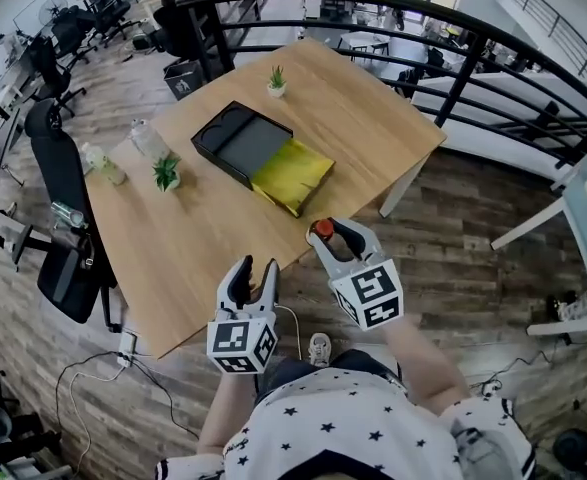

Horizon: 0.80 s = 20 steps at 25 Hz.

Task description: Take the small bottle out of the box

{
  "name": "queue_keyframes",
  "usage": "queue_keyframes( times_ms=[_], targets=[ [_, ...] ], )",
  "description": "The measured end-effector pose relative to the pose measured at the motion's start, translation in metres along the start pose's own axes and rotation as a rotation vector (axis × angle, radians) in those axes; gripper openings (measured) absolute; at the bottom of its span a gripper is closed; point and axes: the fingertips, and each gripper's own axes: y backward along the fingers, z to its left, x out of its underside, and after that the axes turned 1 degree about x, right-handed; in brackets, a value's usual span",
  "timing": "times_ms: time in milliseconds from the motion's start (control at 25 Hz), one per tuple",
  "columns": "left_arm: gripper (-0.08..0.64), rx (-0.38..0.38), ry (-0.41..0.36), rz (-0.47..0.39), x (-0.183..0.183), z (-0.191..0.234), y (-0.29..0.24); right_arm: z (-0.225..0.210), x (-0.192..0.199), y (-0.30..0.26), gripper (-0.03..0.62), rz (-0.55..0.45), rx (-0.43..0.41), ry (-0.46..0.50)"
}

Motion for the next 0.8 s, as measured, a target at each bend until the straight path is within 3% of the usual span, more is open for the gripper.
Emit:
queue_keyframes(
  times_ms=[480, 800],
  targets=[
    [0.173, 0.082, -0.038, 0.010, 0.015, 0.003, 0.097, 0.093, 0.006, 0.075, 0.142, -0.031, 0.094, -0.030],
    [0.172, 0.111, -0.040, -0.003, 0.027, 0.003, 0.161, 0.155, 0.017, 0.119, 0.143, -0.036, 0.115, -0.049]
  ],
)
